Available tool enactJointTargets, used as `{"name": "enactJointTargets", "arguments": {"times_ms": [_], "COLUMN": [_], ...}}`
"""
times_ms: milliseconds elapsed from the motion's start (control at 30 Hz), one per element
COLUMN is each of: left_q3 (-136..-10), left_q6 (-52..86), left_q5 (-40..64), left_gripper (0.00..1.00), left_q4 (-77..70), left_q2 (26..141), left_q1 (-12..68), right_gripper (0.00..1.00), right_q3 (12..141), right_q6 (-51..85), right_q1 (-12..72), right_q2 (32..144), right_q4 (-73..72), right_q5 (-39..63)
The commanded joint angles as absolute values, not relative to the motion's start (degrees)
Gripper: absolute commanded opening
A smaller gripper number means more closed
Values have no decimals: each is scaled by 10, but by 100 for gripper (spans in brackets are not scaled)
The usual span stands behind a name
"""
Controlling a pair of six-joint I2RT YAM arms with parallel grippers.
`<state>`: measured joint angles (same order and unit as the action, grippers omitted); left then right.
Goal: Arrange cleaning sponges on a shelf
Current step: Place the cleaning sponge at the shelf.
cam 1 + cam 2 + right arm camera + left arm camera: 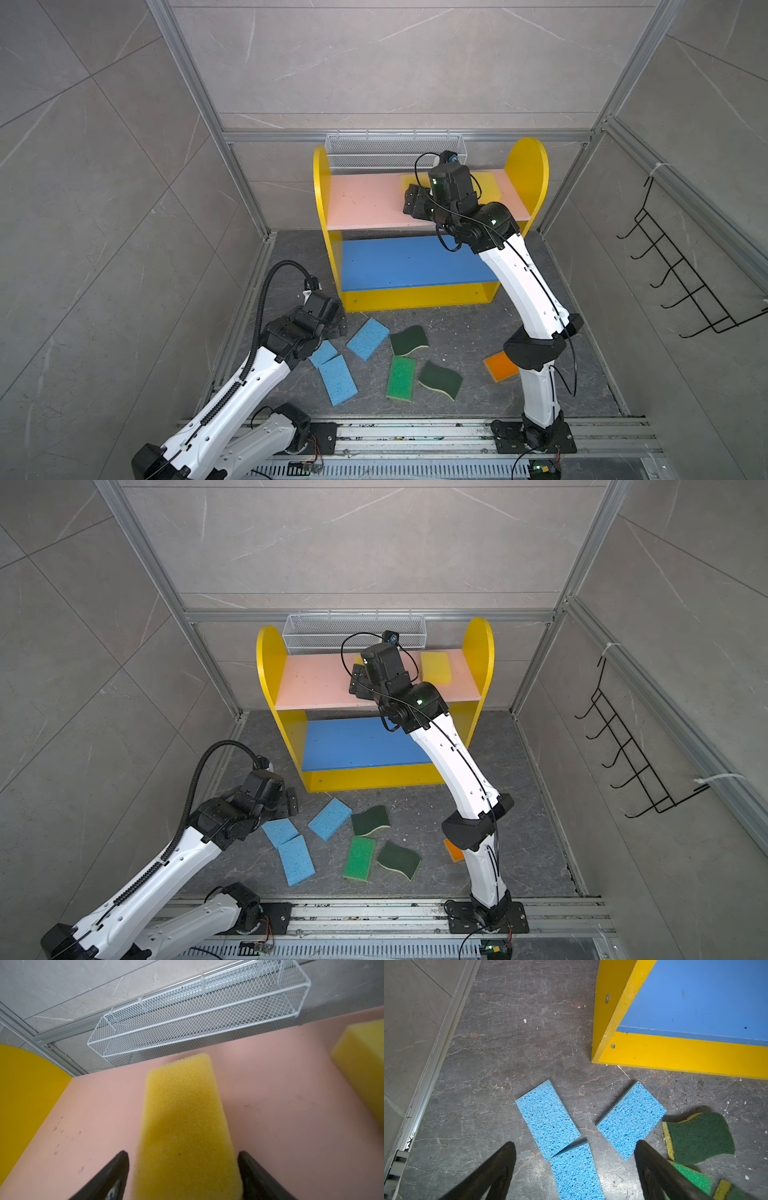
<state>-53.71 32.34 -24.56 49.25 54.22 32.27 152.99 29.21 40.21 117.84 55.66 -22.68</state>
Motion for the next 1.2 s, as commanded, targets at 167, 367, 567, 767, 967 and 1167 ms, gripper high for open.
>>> {"name": "enactJointTargets", "arguments": {"times_ms": [167,367,567,767,967,1167], "left_q3": [-535,-534,-531,-535,-537,-542], "left_q6": [323,329,332,331,332,333], "left_q5": [-253,-246,-245,-247,-245,-242], "left_gripper": [92,92,91,91,92,91], "left_q4": [498,499,502,504,504,504], "left_q2": [521,514,507,509,512,514], "left_q1": [325,325,325,325,325,325], "right_gripper": [83,83,83,83,82,81], "right_q3": [1420,1351,1407,1424,1422,1404], "right_q6": [316,279,244,230,239,245], "right_q1": [410,410,410,410,410,413], "right_q2": [1119,1084,1119,1131,1125,1102], "right_q4": [581,514,548,553,563,566], "right_q5": [-213,-185,-185,-169,-141,-124]}}
